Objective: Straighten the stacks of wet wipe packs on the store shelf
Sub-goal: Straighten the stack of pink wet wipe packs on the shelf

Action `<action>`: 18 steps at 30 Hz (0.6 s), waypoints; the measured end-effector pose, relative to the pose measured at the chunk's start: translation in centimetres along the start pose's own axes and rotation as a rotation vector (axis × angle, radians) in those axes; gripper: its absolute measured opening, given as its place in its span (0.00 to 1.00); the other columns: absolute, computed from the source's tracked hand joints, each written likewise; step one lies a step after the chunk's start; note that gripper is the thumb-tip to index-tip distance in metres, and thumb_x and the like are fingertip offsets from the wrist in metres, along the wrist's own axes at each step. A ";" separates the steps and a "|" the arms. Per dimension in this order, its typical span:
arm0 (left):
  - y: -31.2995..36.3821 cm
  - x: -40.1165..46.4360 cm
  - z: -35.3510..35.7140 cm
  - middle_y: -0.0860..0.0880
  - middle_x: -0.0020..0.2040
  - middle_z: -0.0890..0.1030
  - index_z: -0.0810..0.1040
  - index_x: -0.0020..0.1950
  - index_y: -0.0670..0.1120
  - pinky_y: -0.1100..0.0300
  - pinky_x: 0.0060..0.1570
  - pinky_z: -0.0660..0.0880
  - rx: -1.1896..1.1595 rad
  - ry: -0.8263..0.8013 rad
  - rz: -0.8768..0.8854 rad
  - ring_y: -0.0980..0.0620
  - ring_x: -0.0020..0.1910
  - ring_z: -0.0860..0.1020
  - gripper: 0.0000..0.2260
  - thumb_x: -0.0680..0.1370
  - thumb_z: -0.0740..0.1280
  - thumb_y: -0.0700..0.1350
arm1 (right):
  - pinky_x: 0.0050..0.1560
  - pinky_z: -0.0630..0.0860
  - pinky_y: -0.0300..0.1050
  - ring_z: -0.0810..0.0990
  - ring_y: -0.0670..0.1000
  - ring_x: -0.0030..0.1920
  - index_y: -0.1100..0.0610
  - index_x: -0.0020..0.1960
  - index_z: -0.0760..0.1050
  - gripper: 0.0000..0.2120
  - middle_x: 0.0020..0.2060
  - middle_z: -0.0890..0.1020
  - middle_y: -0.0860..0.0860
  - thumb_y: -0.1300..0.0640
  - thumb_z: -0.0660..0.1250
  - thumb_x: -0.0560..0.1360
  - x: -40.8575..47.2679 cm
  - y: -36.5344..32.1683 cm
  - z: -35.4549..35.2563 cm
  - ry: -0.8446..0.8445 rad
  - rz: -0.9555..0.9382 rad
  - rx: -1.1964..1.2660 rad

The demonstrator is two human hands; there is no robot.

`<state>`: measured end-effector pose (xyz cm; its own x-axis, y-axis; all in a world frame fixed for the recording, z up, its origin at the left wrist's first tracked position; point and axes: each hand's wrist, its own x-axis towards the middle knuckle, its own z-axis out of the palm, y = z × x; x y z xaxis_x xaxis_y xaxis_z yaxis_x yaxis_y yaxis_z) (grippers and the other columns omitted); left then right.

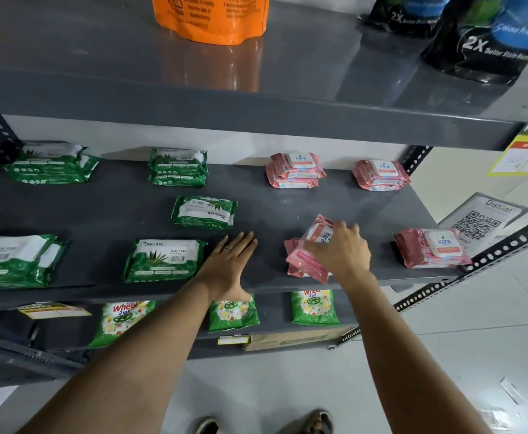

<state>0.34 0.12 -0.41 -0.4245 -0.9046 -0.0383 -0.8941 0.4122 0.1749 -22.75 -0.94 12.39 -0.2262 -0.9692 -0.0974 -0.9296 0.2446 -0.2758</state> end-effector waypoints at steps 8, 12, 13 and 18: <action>0.0 0.3 0.0 0.47 0.79 0.40 0.41 0.78 0.45 0.48 0.75 0.39 0.028 -0.017 -0.009 0.50 0.77 0.39 0.56 0.65 0.71 0.67 | 0.53 0.72 0.49 0.76 0.57 0.58 0.52 0.65 0.73 0.31 0.59 0.77 0.54 0.47 0.77 0.65 2.2 2.0 -1.7 -0.225 -0.303 0.024; -0.1 0.1 0.2 0.46 0.80 0.43 0.43 0.78 0.44 0.49 0.75 0.40 0.021 0.005 0.000 0.50 0.77 0.40 0.56 0.64 0.72 0.67 | 0.40 0.72 0.44 0.81 0.56 0.47 0.55 0.55 0.76 0.26 0.50 0.83 0.52 0.40 0.75 0.65 2.3 0.9 -0.4 -0.106 -0.239 -0.023; -0.1 0.1 0.2 0.46 0.80 0.43 0.43 0.78 0.44 0.49 0.75 0.39 0.021 0.005 0.000 0.50 0.77 0.40 0.56 0.64 0.72 0.67 | 0.40 0.73 0.45 0.81 0.55 0.46 0.55 0.55 0.76 0.25 0.50 0.83 0.52 0.41 0.75 0.65 2.4 0.9 -0.5 -0.118 -0.244 -0.036; 0.1 0.3 0.0 0.49 0.79 0.38 0.39 0.78 0.46 0.50 0.75 0.38 0.026 -0.033 -0.023 0.52 0.77 0.37 0.56 0.66 0.71 0.67 | 0.64 0.71 0.48 0.73 0.55 0.67 0.54 0.72 0.66 0.37 0.69 0.74 0.52 0.55 0.77 0.66 4.1 2.0 -2.2 -0.348 -0.389 -0.086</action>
<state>0.15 -0.12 -0.45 -0.4081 -0.9099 -0.0748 -0.9069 0.3946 0.1479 -26.18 -4.48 13.56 0.2366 -0.9178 -0.3189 -0.9494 -0.1485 -0.2769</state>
